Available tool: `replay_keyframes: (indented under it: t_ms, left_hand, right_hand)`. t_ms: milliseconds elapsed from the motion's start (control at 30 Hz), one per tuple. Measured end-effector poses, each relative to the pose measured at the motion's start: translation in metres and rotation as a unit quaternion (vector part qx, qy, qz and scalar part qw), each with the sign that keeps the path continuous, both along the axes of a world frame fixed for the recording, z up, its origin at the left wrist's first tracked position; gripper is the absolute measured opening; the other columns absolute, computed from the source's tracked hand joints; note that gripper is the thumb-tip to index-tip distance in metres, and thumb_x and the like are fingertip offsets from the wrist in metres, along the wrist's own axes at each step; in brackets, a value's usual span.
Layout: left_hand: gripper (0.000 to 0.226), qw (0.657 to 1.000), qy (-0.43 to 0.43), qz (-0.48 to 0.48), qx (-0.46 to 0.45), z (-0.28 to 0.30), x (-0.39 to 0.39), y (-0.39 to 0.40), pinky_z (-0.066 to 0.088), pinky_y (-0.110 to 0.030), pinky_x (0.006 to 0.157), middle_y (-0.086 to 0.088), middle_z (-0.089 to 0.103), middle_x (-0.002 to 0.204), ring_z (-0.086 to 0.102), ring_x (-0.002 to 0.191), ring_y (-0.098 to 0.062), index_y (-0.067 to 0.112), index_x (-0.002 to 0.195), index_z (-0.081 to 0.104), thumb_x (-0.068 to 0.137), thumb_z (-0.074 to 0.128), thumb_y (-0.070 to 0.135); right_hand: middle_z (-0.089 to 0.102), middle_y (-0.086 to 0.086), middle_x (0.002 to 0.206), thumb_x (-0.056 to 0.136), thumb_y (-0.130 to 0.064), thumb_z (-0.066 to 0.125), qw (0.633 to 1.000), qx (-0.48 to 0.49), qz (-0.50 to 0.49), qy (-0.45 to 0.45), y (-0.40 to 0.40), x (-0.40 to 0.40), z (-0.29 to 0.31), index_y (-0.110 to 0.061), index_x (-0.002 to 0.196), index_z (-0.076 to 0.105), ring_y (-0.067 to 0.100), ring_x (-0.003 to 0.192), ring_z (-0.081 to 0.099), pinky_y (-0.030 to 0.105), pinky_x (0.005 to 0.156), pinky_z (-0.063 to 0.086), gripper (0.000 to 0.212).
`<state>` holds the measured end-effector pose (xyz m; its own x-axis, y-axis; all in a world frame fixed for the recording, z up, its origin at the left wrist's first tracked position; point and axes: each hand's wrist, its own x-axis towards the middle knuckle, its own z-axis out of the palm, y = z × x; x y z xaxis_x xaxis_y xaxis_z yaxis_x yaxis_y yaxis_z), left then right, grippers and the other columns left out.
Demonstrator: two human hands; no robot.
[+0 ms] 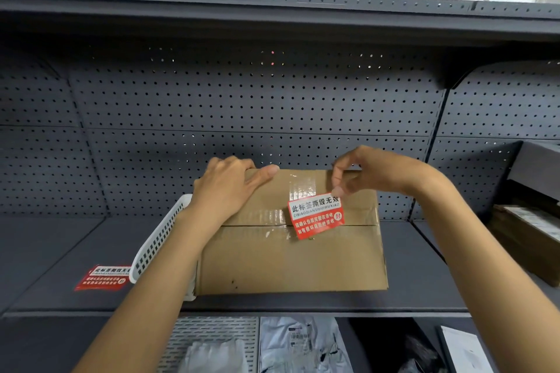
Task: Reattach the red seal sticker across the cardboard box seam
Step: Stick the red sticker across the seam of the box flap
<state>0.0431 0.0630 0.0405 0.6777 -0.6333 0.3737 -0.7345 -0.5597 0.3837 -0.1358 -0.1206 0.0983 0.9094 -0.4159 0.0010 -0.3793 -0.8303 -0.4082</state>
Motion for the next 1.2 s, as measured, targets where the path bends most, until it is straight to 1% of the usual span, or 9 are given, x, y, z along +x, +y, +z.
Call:
replay_keyframes:
  t_ms: [133, 267, 400, 500, 600, 700, 833, 1000, 1200]
  left_hand:
    - [0.068, 1.0, 0.01, -0.01, -0.02, -0.004, 0.004, -0.004, 0.033, -0.046, 0.078, 0.0, 0.06, 0.115, 0.035, 0.126, -0.026, 0.022, 0.101, 0.064, 0.085, 0.024, 0.074]
    - [0.064, 1.0, -0.003, -0.009, -0.024, -0.007, 0.01, -0.01, 0.034, -0.057, 0.091, 0.003, 0.059, 0.122, 0.032, 0.129, -0.024, 0.02, 0.099, 0.063, 0.091, 0.022, 0.067]
    - [0.044, 0.997, -0.069, 0.008, -0.033, -0.016, 0.017, -0.016, 0.009, -0.072, 0.107, 0.007, 0.056, 0.133, 0.029, 0.136, -0.025, 0.025, 0.115, 0.061, 0.099, 0.027, 0.049]
    - [0.028, 0.989, -0.109, -0.004, -0.098, -0.022, 0.017, -0.019, -0.003, -0.067, 0.109, 0.007, 0.062, 0.124, 0.036, 0.134, -0.026, 0.029, 0.118, 0.059, 0.1, 0.037, 0.033]
    - [0.027, 0.978, -0.132, -0.041, -0.158, -0.028, 0.015, -0.02, 0.004, -0.06, 0.115, 0.002, 0.065, 0.111, 0.051, 0.12, -0.024, 0.024, 0.116, 0.059, 0.096, 0.046, 0.01]
    - [0.032, 0.974, -0.144, -0.053, -0.167, -0.033, 0.014, -0.019, 0.01, -0.051, 0.118, 0.002, 0.064, 0.113, 0.052, 0.117, -0.02, 0.023, 0.114, 0.056, 0.093, 0.045, 0.001]
    - [0.021, 0.973, -0.135, -0.067, -0.174, -0.036, 0.013, -0.018, 0.013, -0.044, 0.119, 0.002, 0.063, 0.121, 0.047, 0.127, -0.021, 0.024, 0.115, 0.053, 0.102, 0.037, 0.022]
    - [0.042, 0.978, -0.13, -0.074, -0.146, -0.036, 0.008, -0.015, 0.01, -0.044, 0.119, 0.003, 0.058, 0.13, 0.039, 0.135, -0.02, 0.026, 0.122, 0.051, 0.099, 0.027, 0.052]
    - [0.053, 0.976, -0.16, -0.073, -0.126, -0.039, 0.008, -0.013, 0.007, -0.042, 0.12, 0.003, 0.054, 0.136, 0.032, 0.139, -0.02, 0.026, 0.128, 0.048, 0.094, 0.029, 0.062]
  right_hand:
    - [0.056, -0.006, 0.138, 0.077, -0.04, 0.076, 0.999, -0.03, 0.007, -0.034, 0.007, -0.002, 0.004, -0.03, 0.083, 0.072, 0.021, 0.131, 0.047, 0.038, 0.101, 0.033, 0.012]
    - [0.065, -0.008, 0.121, 0.081, -0.043, 0.071, 0.998, -0.034, 0.023, -0.038, 0.016, -0.004, 0.007, -0.03, 0.083, 0.069, 0.018, 0.12, 0.053, 0.046, 0.104, 0.041, 0.013]
    - [0.068, -0.008, 0.102, 0.088, -0.043, 0.063, 0.999, -0.024, 0.039, -0.022, 0.024, -0.003, 0.003, -0.026, 0.087, 0.068, 0.013, 0.102, 0.061, 0.037, 0.094, 0.047, 0.018]
    - [0.064, -0.006, 0.087, 0.092, -0.04, 0.06, 0.999, -0.023, 0.033, -0.022, 0.027, 0.004, -0.006, -0.02, 0.089, 0.066, 0.011, 0.08, 0.057, 0.029, 0.077, 0.046, 0.021]
    - [0.055, -0.009, 0.075, 0.093, -0.038, 0.059, 0.999, -0.021, 0.025, -0.029, 0.028, 0.012, -0.017, -0.011, 0.092, 0.065, 0.007, 0.065, 0.047, 0.021, 0.06, 0.037, 0.027]
    - [0.047, -0.018, 0.069, 0.095, -0.035, 0.056, 0.999, -0.02, 0.011, -0.024, 0.027, 0.015, -0.022, -0.011, 0.092, 0.062, 0.003, 0.061, 0.042, 0.017, 0.055, 0.031, 0.024]
    - [0.048, -0.022, 0.074, 0.096, -0.034, 0.054, 0.999, -0.006, -0.004, -0.033, 0.025, 0.017, -0.023, -0.016, 0.089, 0.058, 0.0, 0.065, 0.045, 0.017, 0.055, 0.034, 0.019]
    - [0.057, -0.018, 0.085, 0.094, -0.037, 0.058, 1.0, -0.002, -0.002, -0.031, 0.025, 0.018, -0.026, -0.012, 0.099, 0.066, 0.013, 0.089, 0.056, 0.015, 0.065, 0.039, 0.027]
    - [0.067, -0.002, 0.115, 0.093, -0.039, 0.059, 0.999, -0.01, -0.02, -0.035, 0.026, 0.022, -0.026, -0.021, 0.087, 0.061, 0.018, 0.1, 0.06, 0.023, 0.068, 0.042, 0.018]
